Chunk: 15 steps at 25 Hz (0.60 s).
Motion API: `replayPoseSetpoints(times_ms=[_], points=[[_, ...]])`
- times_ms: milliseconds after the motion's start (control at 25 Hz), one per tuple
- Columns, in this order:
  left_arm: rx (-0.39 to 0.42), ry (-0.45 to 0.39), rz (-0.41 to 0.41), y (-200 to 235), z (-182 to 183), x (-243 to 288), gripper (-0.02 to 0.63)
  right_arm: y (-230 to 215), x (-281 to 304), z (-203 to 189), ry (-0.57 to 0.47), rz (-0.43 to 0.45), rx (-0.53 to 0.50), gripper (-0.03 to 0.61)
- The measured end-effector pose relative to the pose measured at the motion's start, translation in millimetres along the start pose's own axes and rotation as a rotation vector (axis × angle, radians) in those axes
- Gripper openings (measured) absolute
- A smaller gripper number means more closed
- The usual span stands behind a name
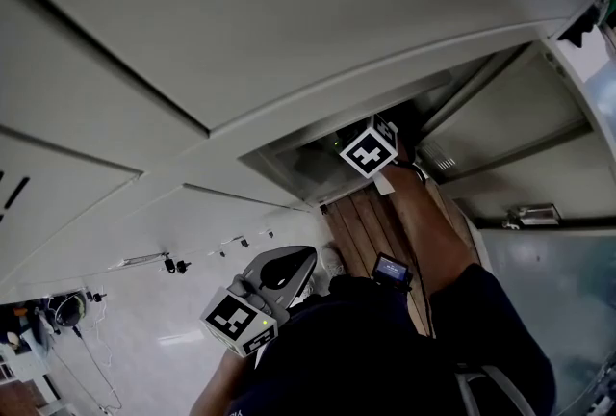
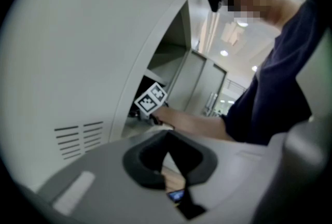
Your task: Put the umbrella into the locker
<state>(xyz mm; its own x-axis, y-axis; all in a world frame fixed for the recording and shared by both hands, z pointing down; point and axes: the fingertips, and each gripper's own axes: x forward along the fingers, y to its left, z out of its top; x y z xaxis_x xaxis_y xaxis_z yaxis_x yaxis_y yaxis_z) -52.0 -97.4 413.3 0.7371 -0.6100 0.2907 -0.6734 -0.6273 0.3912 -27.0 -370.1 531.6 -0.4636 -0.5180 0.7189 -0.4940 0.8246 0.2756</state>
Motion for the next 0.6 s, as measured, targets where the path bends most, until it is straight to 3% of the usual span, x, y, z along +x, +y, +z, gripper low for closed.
replayPoseSetpoints(times_ms=[200,400,600], points=[[0.003,0.001,-0.008,-2,0,0,0.003,1,0,-5,0.027,0.009,0.005,0.117],[0.012,-0.007,-0.016,-4,1,-1,0.003,7,-8,-2,0.007,0.061,0.044,0.181],[0.021,-0.007,-0.025,-8,0,-4,0.003,5,-20,7,-0.030,0.025,0.039,0.184]])
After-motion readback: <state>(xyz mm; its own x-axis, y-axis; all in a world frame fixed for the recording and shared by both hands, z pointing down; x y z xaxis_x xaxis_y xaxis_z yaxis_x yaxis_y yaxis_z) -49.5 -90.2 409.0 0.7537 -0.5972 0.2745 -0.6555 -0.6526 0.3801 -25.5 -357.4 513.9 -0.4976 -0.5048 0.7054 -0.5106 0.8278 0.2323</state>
